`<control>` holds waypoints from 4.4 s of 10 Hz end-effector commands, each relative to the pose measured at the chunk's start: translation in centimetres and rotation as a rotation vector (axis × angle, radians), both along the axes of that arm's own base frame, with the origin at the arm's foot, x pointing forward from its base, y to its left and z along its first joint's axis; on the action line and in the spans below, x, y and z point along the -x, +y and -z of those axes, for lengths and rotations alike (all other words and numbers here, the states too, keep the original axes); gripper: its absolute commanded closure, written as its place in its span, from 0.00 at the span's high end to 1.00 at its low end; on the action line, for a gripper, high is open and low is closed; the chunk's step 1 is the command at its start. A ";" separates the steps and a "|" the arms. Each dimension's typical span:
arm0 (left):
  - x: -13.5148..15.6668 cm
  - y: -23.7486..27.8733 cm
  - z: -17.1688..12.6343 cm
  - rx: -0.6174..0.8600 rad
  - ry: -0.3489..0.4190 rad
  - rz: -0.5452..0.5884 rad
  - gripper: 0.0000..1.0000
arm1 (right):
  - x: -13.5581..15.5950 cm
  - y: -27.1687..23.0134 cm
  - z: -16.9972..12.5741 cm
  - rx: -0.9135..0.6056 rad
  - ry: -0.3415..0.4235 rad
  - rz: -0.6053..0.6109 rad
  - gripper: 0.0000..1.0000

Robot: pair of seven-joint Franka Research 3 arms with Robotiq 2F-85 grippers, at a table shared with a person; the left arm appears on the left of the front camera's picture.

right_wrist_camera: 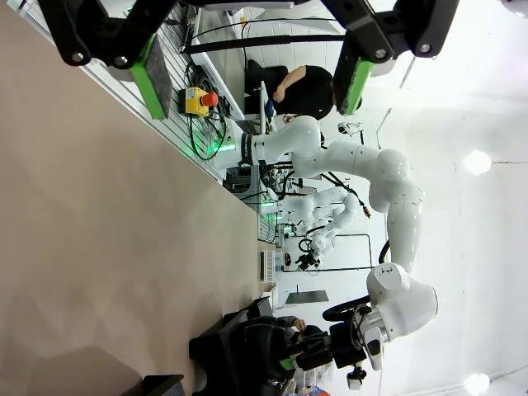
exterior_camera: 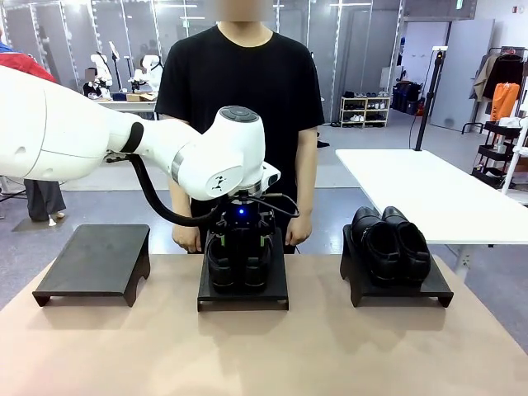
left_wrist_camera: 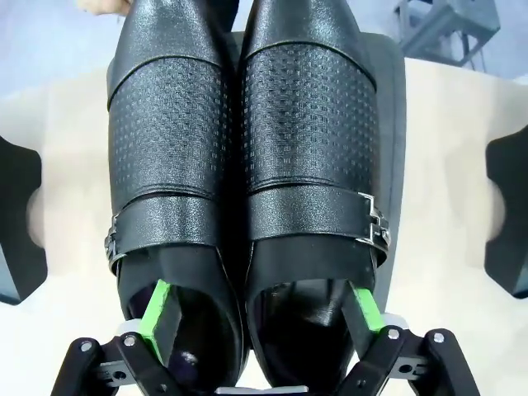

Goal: Place the shoes on the stand as instructed by the person.
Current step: Pick up another pair of Shoes and place it on the Shoes Stand indicated by the person.

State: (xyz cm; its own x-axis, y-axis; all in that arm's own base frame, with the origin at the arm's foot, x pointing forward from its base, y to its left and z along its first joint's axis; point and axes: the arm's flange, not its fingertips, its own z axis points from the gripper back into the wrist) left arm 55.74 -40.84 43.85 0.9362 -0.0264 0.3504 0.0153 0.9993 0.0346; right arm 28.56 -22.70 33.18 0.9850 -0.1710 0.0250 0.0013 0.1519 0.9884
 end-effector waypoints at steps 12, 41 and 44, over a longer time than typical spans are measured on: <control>-0.1 -0.1 0.0 0.003 -0.002 0.000 1.00 | 0.4 0.2 0.0 0.017 0.000 -0.003 1.00; 27.5 56.2 10.9 1.536 0.241 0.302 1.00 | 0.4 0.2 0.0 0.017 0.000 -0.003 1.00; 28.3 55.2 10.5 1.515 0.230 0.266 1.00 | 0.4 0.2 0.0 0.017 0.000 -0.003 1.00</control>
